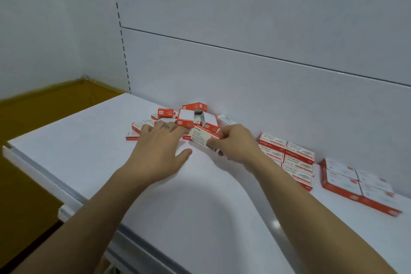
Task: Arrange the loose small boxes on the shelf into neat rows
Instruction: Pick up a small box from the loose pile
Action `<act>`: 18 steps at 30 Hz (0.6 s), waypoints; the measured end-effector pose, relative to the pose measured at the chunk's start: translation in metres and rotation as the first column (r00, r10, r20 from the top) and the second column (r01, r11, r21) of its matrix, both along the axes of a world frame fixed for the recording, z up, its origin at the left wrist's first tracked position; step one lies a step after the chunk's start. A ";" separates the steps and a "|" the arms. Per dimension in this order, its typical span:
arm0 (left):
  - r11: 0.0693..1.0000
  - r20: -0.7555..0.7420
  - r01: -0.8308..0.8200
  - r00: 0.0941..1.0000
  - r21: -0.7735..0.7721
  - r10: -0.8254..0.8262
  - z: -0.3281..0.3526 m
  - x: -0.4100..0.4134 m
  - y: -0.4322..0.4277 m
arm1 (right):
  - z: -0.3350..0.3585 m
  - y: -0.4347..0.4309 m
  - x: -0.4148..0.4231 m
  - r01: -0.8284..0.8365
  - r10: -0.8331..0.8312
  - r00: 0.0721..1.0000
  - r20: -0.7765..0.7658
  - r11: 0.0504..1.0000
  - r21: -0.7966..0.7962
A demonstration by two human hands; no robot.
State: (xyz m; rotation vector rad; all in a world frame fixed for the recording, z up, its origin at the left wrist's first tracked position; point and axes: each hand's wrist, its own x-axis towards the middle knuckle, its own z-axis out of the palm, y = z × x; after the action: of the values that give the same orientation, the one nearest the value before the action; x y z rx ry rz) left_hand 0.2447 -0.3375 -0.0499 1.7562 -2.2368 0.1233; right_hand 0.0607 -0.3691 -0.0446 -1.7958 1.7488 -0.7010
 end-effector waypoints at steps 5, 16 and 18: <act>0.984 -0.021 0.167 0.985 -0.063 -0.169 0.006 -0.044 -0.007 | 0.015 0.030 -0.051 0.091 -0.088 0.994 0.062 0.995 -0.045; 0.808 0.011 0.581 0.813 -0.095 -0.583 0.011 -0.154 -0.011 | 0.012 0.107 -0.158 0.403 -0.385 0.895 0.224 0.915 -0.039; 0.776 -0.013 0.621 0.780 -0.114 -0.626 0.004 -0.169 -0.006 | 0.007 0.115 -0.162 0.416 -0.384 0.876 0.293 0.908 -0.055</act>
State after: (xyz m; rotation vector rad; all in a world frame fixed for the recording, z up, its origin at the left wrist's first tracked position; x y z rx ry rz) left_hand 0.0760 -0.3433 -0.0461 0.8677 -2.5898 0.0460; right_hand -0.1014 -0.2539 -0.0375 -1.3257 1.9326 -1.1846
